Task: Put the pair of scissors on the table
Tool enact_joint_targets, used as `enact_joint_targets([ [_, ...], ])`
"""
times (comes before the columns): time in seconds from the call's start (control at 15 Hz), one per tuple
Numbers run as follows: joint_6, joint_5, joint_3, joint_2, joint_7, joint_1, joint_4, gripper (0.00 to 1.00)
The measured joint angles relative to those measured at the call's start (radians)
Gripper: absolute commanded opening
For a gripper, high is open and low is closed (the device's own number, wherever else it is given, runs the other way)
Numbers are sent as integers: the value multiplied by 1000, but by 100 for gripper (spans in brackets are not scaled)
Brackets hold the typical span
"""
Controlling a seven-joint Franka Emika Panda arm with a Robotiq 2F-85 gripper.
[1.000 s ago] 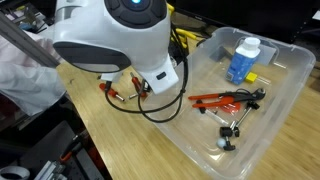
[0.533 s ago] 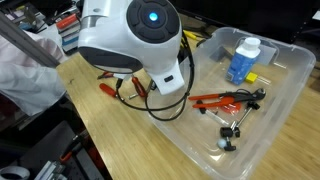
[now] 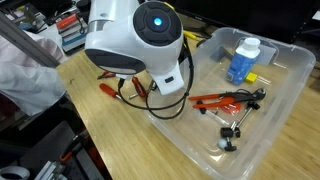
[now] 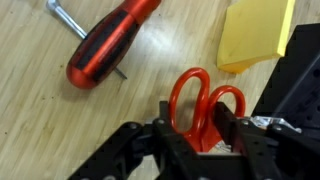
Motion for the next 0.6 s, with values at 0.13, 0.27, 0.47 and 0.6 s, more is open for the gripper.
enact_joint_targets([
  [0.13,0,-5,0,0,0,1,0,93],
  [0.27,-4,-12,0,-2,0,1,0,100],
  [0.47,-37,-19,0,-23,-19,0,-2,100],
  [0.6,-69,-19,0,-58,-55,-1,-7,100],
])
